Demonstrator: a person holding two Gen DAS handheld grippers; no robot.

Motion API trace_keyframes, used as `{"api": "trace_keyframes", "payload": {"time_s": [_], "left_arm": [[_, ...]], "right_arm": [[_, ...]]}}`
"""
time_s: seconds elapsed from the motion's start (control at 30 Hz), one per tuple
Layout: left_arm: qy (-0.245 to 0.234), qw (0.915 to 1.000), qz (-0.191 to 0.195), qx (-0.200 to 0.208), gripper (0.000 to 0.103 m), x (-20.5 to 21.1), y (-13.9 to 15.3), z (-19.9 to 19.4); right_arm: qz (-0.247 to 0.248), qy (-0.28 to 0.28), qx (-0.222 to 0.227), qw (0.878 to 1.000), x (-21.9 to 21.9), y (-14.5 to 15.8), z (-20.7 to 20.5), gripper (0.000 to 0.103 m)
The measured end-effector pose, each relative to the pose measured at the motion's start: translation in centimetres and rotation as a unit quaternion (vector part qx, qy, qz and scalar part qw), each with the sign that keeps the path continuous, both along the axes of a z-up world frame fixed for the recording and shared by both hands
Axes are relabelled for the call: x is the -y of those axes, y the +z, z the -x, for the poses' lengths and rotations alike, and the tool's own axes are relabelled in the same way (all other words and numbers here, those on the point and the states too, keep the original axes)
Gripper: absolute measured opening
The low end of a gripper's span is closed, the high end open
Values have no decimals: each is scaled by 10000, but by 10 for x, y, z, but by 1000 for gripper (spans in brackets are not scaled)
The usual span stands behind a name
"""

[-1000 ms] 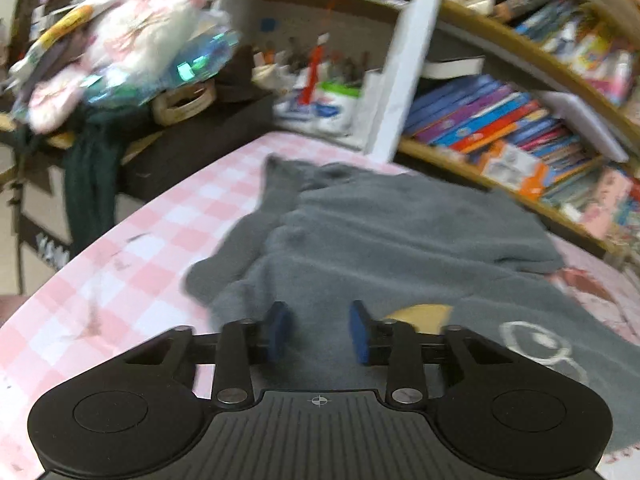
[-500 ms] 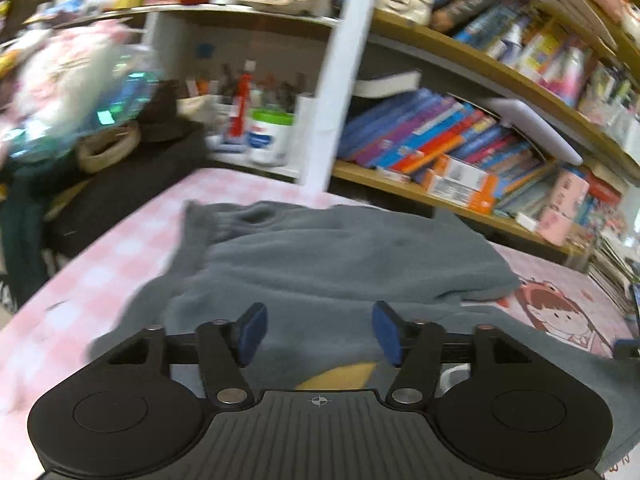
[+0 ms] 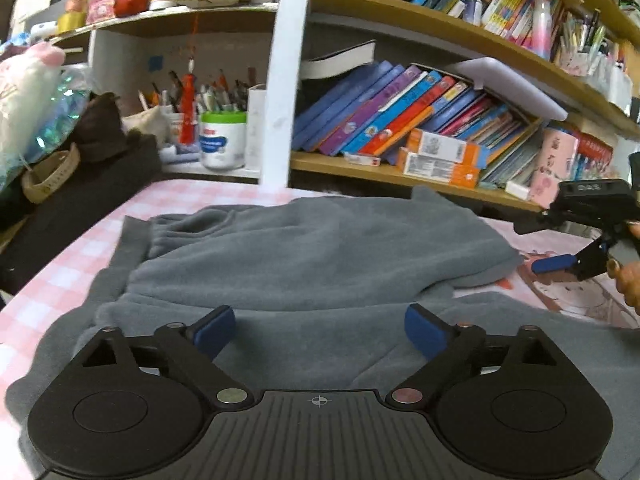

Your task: Fold clothes

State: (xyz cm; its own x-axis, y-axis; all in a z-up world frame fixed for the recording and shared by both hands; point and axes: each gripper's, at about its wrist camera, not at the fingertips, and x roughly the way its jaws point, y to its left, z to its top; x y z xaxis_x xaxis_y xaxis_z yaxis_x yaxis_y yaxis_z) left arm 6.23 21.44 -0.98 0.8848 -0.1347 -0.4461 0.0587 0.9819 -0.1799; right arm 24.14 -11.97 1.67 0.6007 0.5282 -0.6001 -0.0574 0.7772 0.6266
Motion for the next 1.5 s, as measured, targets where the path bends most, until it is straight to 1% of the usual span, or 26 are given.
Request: {"api": "trace_keyframes", "payload": {"time_s": [0.1, 0.13, 0.17, 0.2, 0.23, 0.27, 0.3, 0.33, 0.37, 0.43, 0.5, 0.53, 0.6, 0.63, 0.73, 0.8, 0.9, 0.97, 1.03, 1.13, 1.27, 1.33, 1.4, 1.43, 1.47, 1.5], "left_arm": [[60, 10000, -1, 68, 101, -5, -1, 5], [76, 9999, 20, 92, 102, -6, -1, 6], [79, 9999, 91, 112, 102, -9, -1, 6], [71, 9997, 175, 122, 103, -11, -2, 6], [59, 9995, 265, 129, 103, -14, -2, 6], [49, 9992, 368, 130, 103, -16, -3, 6], [60, 9988, 459, 128, 103, -19, -4, 5], [86, 9986, 507, 128, 103, -20, -4, 5], [115, 9984, 536, 131, 103, -20, -4, 5], [100, 9984, 544, 150, 103, -20, -4, 6], [18, 9986, 510, 166, 103, -17, -3, 5], [-17, 9986, 498, 155, 103, -16, -3, 5], [-58, 9986, 511, 118, 103, -16, -4, 4], [-46, 9985, 536, 114, 103, -17, -4, 4], [-30, 9981, 607, 70, 103, -19, -5, 3], [-45, 9982, 601, 36, 103, -18, -6, 3], [-73, 9984, 559, 3, 103, -17, -6, 3], [-75, 9984, 557, -7, 103, -17, -6, 3], [-78, 9984, 556, -17, 103, -16, -6, 3], [-78, 9983, 571, -44, 103, -16, -7, 3], [-58, 9976, 680, -134, 103, -20, -9, 0], [-18, 9971, 737, -187, 103, -22, -10, -2], [24, 9967, 781, -232, 103, -24, -10, -3], [29, 9965, 794, -243, 103, -25, -11, -3], [29, 9964, 805, -251, 103, -25, -11, -4], [28, 9963, 815, -257, 103, -26, -11, -4]], "right_arm": [[-157, -126, -217, 9996, -1, -8, -12, 65], [-185, -151, -245, 9994, -3, -9, -15, 59], [-100, -144, -256, 9995, -6, -9, -17, 50], [-15, -138, -267, 9995, -10, -8, -20, 46], [80, -131, -266, 9995, -14, -8, -22, 38], [285, -126, -138, 9994, -20, -3, -23, 23], [481, -121, 3, 9988, -26, 2, -24, 19], [593, -128, 298, 9977, -32, 10, -22, 17], [705, -105, 830, 9940, -43, 25, -16, 16], [761, 175, 1676, 9828, -68, 49, 1, 15], [764, 1122, 2400, 9612, -106, 68, 22, 15], [788, 1881, 2609, 9436, -129, 72, 33, 15], [1005, 3337, 2618, 9000, -169, 68, 52, 18], [930, 3464, 2560, 8977, -173, 66, 56, 25], [695, 3817, 2383, 8903, -183, 59, 66, 65], [385, 3448, 2172, 9124, -169, 60, 56, 67], [374, 2705, 1680, 9472, -146, 58, 35, 67], [440, 2250, 1188, 9661, -134, 50, 20, 66], [378, 1935, 783, 9772, -128, 37, 9, 63], [15, 1738, 346, 9842, -124, 18, -7, 60], [-582, 1509, -245, 9865, -134, -5, -27, 50], [-757, 1328, -250, 9879, -135, -8, -32, 50], [-797, 1182, -169, 9896, -136, -8, -35, 39], [-749, 1160, -94, 9904, -136, -6, -37, 30], [-593, 1140, 49, 9917, -133, -2, -36, 25], [-437, 1119, 193, 9926, -131, 2, -35, 24]]}}
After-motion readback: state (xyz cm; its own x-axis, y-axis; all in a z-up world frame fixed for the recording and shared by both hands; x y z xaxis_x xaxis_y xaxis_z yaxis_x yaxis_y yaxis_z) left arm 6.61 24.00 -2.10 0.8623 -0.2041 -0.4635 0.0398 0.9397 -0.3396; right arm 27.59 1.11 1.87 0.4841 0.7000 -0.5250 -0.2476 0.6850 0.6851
